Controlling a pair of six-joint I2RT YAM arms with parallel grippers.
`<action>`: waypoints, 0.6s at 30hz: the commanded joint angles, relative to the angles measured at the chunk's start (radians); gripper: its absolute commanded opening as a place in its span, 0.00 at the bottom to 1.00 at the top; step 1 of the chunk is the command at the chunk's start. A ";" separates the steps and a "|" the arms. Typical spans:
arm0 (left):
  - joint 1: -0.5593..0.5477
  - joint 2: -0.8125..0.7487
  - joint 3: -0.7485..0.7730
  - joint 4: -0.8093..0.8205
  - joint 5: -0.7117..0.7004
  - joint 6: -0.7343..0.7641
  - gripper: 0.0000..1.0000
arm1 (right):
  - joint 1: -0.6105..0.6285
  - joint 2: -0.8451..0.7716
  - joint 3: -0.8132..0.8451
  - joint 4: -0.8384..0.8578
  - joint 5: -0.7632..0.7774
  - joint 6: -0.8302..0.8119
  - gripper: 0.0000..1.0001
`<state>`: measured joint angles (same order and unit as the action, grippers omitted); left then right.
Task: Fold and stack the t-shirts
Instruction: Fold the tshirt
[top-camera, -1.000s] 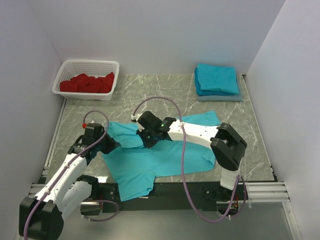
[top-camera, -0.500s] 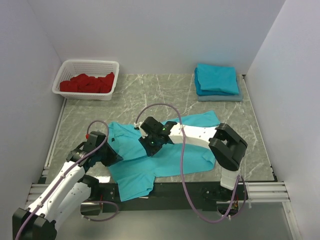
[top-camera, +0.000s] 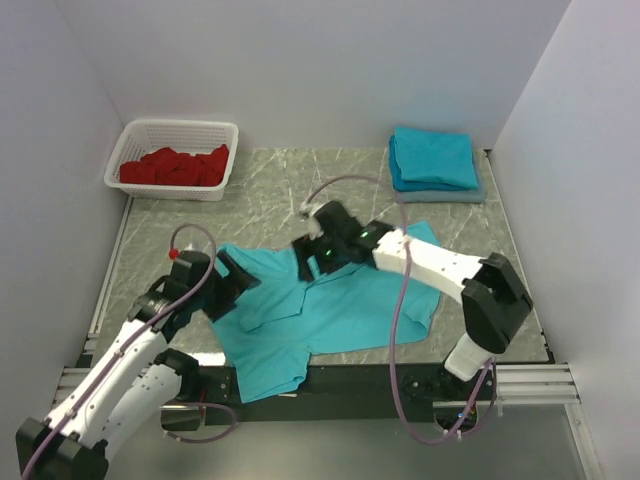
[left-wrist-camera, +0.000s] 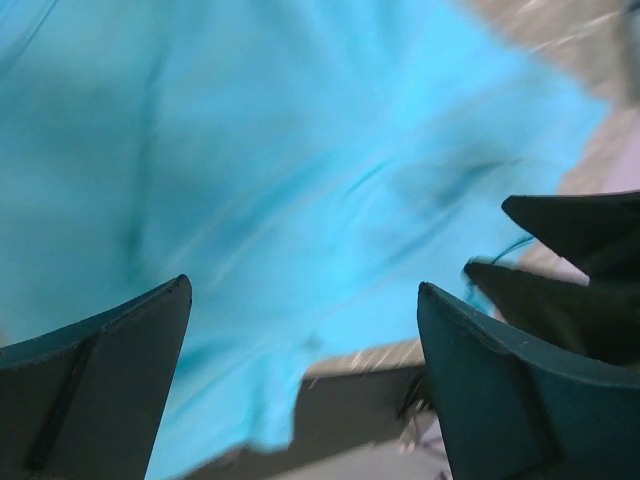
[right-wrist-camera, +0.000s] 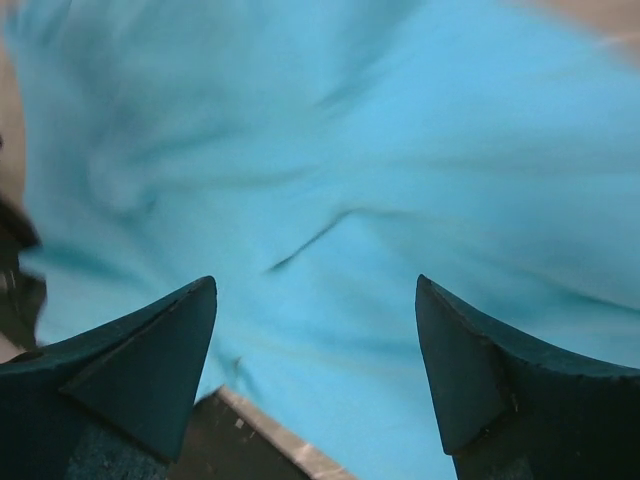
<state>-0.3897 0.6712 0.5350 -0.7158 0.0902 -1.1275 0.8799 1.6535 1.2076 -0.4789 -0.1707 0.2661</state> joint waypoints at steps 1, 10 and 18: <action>-0.002 0.098 0.054 0.318 -0.060 0.072 0.99 | -0.175 -0.089 -0.023 0.069 0.050 0.065 0.87; 0.075 0.644 0.223 0.622 -0.126 0.196 1.00 | -0.525 0.015 -0.010 0.086 0.136 0.070 0.89; 0.208 0.861 0.238 0.743 -0.119 0.221 0.99 | -0.644 0.133 0.033 0.080 0.074 0.084 0.90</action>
<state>-0.2214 1.4860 0.7414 -0.0727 -0.0193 -0.9455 0.2508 1.7611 1.1946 -0.4118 -0.0727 0.3359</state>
